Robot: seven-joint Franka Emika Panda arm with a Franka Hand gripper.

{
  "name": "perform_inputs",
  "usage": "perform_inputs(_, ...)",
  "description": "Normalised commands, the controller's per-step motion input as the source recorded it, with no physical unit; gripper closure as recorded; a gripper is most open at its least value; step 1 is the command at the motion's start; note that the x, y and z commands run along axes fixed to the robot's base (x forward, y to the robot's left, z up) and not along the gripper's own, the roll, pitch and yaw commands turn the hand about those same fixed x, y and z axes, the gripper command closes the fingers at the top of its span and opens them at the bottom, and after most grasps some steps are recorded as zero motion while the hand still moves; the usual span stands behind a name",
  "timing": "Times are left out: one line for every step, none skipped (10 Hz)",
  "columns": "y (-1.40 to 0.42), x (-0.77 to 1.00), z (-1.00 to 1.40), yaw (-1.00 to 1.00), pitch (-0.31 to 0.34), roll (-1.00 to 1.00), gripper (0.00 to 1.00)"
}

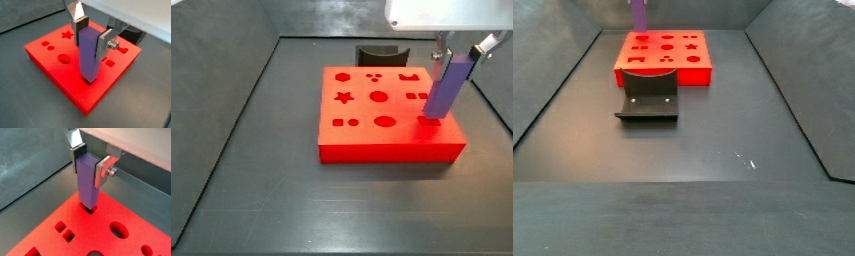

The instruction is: Insert the rectangle object.

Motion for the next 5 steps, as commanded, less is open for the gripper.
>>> perform_inputs(0.0, 0.44, -0.23, 0.0, 0.283, -0.11, 1.0)
perform_inputs(0.0, 0.44, -0.31, 0.0, 0.229, -0.11, 1.0)
perform_inputs(0.0, 0.35, -0.35, 0.02, 0.211, -0.06, 1.0)
perform_inputs(0.06, 0.27, -0.39, 0.0, 0.207, 0.0, 1.0)
perform_inputs(0.03, 0.27, -0.48, 0.03, 0.183, 0.0, 1.0)
